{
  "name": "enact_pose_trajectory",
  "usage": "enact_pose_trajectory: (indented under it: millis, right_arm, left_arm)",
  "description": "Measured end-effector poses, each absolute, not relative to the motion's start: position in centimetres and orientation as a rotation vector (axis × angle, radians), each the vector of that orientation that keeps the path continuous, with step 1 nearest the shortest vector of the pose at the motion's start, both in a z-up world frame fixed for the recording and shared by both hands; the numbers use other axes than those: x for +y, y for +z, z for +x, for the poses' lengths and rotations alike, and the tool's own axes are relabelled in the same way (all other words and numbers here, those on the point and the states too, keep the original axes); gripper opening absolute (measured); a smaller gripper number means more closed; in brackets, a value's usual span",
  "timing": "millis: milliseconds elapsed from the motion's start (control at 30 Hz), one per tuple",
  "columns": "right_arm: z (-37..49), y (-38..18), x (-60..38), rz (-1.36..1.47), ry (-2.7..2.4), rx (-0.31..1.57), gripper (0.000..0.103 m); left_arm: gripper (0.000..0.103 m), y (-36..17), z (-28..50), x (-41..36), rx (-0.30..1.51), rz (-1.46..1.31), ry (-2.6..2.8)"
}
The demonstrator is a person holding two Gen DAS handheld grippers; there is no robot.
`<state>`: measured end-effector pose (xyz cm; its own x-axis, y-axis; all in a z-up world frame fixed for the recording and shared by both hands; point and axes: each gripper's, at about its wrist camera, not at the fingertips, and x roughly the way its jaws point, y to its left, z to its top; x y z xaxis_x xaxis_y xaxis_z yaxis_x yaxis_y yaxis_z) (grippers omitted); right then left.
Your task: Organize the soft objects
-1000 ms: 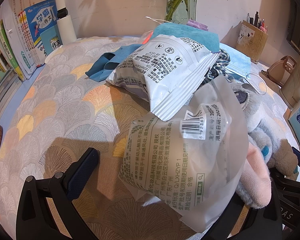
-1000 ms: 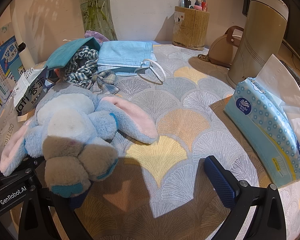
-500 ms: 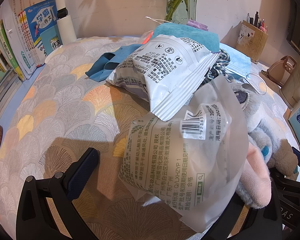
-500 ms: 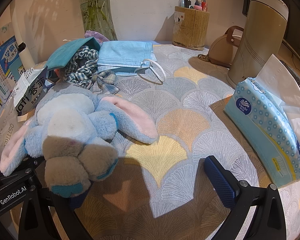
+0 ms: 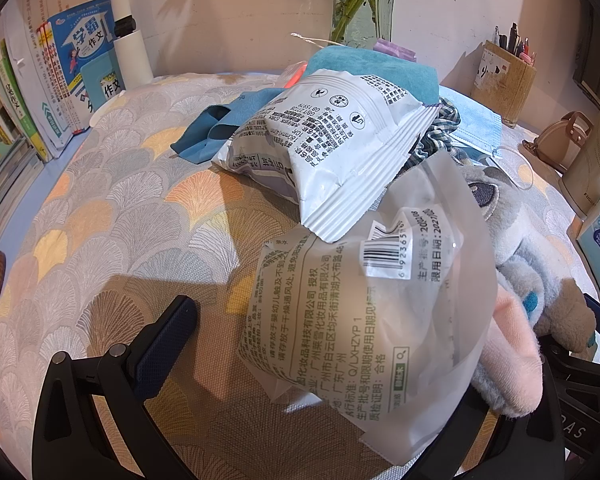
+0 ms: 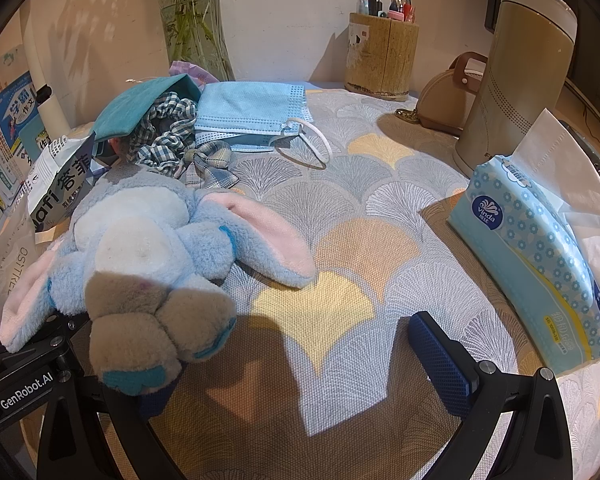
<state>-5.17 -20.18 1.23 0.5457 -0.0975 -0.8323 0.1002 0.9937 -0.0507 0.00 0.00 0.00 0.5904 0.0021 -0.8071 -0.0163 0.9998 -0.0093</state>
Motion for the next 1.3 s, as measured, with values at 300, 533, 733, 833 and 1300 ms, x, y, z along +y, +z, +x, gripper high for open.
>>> enact_pose_trajectory:
  millis: [300,533,733,833,1300]
  right_arm:
    - [-5.17,1.22,-20.18,0.003,-0.117,0.987,0.103]
    - [-5.17,1.22,-20.18,0.002,-0.118,0.987,0.103]
    - [-5.17,1.23,-20.19,0.003,-0.117,0.986,0.103]
    - [-5.17,1.22,-20.18,0.003,-0.117,0.986,0.103]
    - [-5.22,1.3,-20.12,0.006,-0.104,0.987,0.103]
  left_arm:
    - [0.103,0.0,0.0,-0.01,0.939,-0.016,0.011]
    - [0.103,0.0,0.0,0.0,0.939,-0.016,0.011]
    - [0.103,0.0,0.0,0.0,0.939,-0.016,0.011]
    - [0.103,0.0,0.0,0.0,0.939,-0.016,0.011]
    - [0.103,0.04,0.18,0.2,0.944,-0.016,0.004]
